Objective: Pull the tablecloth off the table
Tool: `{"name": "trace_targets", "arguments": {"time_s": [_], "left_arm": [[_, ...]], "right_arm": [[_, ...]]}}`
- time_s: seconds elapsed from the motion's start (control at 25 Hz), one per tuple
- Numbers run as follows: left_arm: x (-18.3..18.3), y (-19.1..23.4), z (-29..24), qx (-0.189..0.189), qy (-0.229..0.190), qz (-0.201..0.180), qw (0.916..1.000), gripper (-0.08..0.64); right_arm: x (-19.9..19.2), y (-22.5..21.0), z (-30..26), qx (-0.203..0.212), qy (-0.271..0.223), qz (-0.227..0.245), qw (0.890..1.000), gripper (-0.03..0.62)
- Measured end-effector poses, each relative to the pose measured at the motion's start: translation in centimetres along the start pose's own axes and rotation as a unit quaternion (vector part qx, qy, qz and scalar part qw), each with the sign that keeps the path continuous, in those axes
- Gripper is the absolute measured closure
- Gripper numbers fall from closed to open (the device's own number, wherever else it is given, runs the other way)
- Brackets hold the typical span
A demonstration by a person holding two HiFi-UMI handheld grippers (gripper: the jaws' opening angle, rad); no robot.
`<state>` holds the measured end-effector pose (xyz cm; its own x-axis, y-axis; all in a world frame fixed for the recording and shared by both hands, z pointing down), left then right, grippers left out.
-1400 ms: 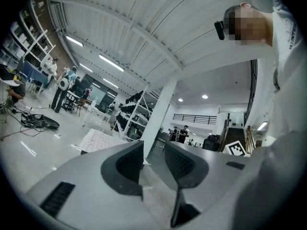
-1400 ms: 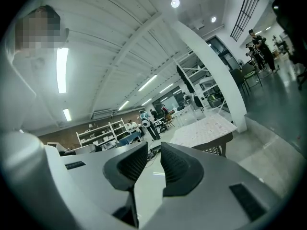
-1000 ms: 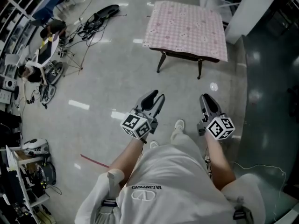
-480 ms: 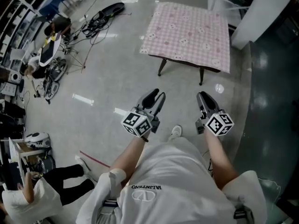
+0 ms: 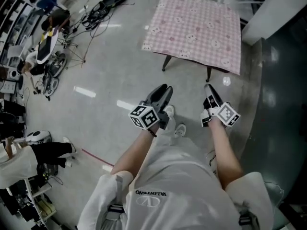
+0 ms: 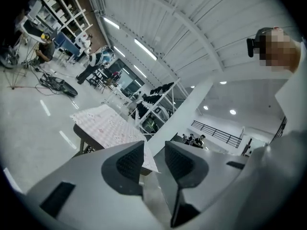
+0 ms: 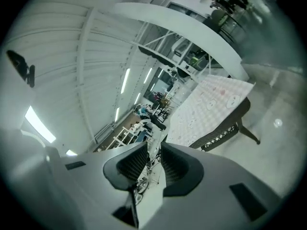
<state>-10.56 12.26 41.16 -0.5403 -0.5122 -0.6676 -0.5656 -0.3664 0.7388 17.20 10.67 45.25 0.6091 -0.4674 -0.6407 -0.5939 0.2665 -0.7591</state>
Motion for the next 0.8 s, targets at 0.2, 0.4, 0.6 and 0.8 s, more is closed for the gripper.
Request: {"name": "trace_targets", "arguments": {"time_s": [0.2,0.4,0.6,0.8], "left_arm": [[0.0,4.3,-4.9,0.0,0.017,0.05,0.9986,0.437],[-0.6,9.8,-10.3,0.005,0.027,0.09,0.9956,0.437],[0.9,16.9,-17.5,0.001,0.037,0.119,0.9922,0.437],[-2.7,21.7,-19.2,-0.001,0.046,0.155,0.9868,0.437]], "right_arm": [[0.6,-3.6,-4.2,-0.023,-0.026,-0.056,0.998,0.494],[-0.1,-8.3,-8.9,-0.047,-0.017,-0.096,0.994,0.492],[0.0,-13.6,-16.7,-0.078,-0.003,-0.108,0.991,0.492],[-3.5,-18.0,-18.1,-0.087,-0.021,-0.136,0.987,0.492]]}}
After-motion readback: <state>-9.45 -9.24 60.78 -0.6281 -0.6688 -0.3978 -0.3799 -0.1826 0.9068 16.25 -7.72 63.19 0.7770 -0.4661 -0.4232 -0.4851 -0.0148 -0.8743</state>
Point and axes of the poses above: the fingertips, and each gripper's own axes: z backward along the fingers, y to its left, x out of its top, the point moved 8 cm from there along z, backward along the fingers, and after that the axes turned 9 degrees about z, right-handed, at the moved point
